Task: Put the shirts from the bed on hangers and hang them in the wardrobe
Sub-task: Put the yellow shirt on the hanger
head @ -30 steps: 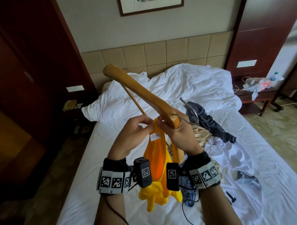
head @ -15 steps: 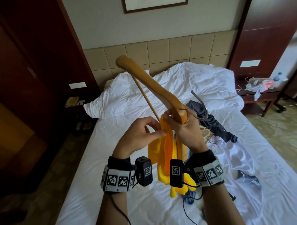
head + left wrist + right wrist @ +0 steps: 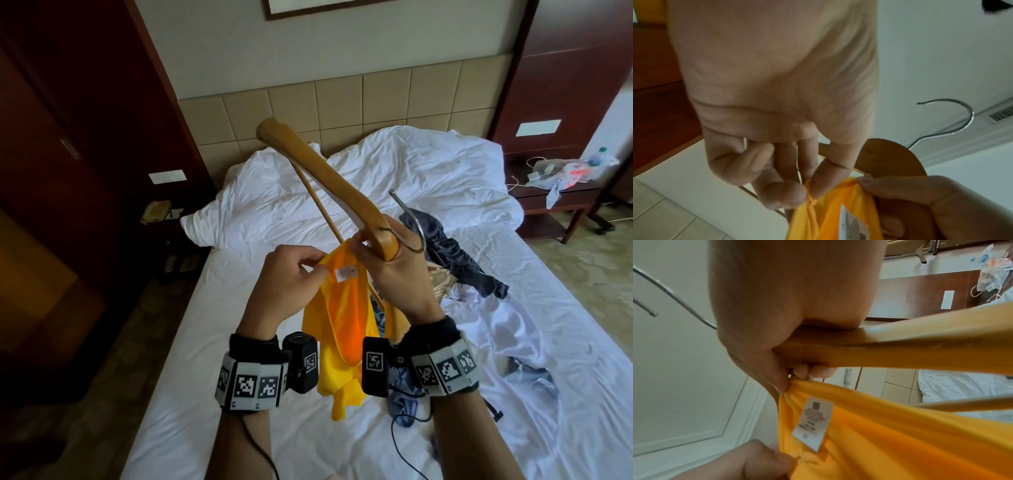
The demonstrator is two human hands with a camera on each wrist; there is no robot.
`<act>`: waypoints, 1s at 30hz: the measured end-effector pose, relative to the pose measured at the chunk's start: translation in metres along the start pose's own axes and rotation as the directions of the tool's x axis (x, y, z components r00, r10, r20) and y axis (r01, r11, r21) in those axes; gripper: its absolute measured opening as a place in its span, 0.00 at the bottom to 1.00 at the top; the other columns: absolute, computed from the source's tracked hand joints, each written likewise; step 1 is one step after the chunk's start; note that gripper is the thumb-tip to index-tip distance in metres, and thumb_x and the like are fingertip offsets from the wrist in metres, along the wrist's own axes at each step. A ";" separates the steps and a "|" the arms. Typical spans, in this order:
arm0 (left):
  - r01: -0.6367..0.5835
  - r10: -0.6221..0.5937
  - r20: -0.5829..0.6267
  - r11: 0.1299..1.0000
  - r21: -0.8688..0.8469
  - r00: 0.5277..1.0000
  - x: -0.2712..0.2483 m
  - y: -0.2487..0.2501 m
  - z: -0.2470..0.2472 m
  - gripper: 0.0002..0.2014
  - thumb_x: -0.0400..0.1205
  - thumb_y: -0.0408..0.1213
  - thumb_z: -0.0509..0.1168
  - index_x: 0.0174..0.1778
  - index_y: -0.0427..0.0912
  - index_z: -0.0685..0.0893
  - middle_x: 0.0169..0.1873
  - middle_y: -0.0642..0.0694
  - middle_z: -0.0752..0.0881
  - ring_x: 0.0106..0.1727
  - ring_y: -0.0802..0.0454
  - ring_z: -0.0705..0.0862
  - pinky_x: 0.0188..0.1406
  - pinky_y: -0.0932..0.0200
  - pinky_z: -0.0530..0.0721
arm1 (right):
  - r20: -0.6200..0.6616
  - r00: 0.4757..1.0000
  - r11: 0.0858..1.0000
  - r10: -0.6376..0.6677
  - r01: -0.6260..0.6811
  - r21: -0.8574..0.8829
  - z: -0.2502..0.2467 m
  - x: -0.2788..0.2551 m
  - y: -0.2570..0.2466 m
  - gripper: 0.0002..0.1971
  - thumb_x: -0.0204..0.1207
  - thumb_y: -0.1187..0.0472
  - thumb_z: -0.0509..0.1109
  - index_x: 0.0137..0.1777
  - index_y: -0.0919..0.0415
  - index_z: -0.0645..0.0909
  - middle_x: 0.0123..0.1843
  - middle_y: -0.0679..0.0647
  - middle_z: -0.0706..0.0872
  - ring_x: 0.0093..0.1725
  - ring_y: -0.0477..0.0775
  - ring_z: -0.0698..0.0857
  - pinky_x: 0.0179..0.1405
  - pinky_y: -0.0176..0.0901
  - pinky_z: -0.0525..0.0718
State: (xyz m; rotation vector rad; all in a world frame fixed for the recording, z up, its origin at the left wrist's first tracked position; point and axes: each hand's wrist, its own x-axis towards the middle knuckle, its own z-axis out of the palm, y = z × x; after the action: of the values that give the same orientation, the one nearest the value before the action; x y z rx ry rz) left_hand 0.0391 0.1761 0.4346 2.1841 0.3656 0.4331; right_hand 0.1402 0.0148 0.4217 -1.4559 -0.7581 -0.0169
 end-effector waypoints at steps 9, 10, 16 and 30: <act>-0.048 0.067 -0.161 0.992 0.117 0.985 0.002 -0.010 0.002 0.04 0.85 0.45 0.73 0.50 0.51 0.90 0.43 0.59 0.90 0.40 0.61 0.88 0.40 0.59 0.85 | -0.016 0.999 0.999 -0.032 0.032 -0.006 0.002 0.001 0.002 0.05 0.82 0.69 0.76 0.46 0.65 0.84 0.35 0.60 0.84 0.34 0.66 0.81 0.34 0.56 0.81; -0.064 0.095 -0.225 0.988 0.142 0.970 0.002 -0.011 0.001 0.03 0.85 0.45 0.73 0.50 0.51 0.90 0.45 0.60 0.90 0.38 0.60 0.87 0.39 0.58 0.86 | -0.013 0.999 0.999 -0.034 0.034 -0.015 0.001 0.002 0.004 0.05 0.83 0.69 0.76 0.46 0.65 0.84 0.35 0.61 0.84 0.34 0.66 0.81 0.35 0.55 0.81; -0.157 0.245 -0.486 0.964 0.215 0.839 -0.001 -0.005 0.002 0.05 0.86 0.42 0.72 0.54 0.49 0.91 0.45 0.58 0.91 0.30 0.61 0.83 0.29 0.60 0.78 | 0.058 0.998 0.998 0.030 -0.026 -0.059 -0.002 0.001 0.009 0.08 0.84 0.66 0.75 0.45 0.56 0.83 0.28 0.46 0.79 0.27 0.43 0.74 0.32 0.39 0.74; 0.166 -0.160 -0.551 0.985 -0.039 0.819 0.006 -0.056 -0.015 0.08 0.76 0.39 0.71 0.31 0.47 0.84 0.24 0.50 0.84 0.29 0.48 0.83 0.31 0.50 0.82 | 0.269 0.947 0.974 0.176 -0.128 -0.190 -0.021 -0.001 0.040 0.22 0.82 0.37 0.74 0.39 0.54 0.91 0.30 0.53 0.88 0.26 0.47 0.82 0.33 0.43 0.77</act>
State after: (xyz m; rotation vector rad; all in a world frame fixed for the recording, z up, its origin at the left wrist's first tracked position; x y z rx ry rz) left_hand 0.0324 0.2220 0.3996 1.9794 0.8664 0.9724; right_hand 0.1667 0.0023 0.3870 -1.6995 -0.8912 0.2579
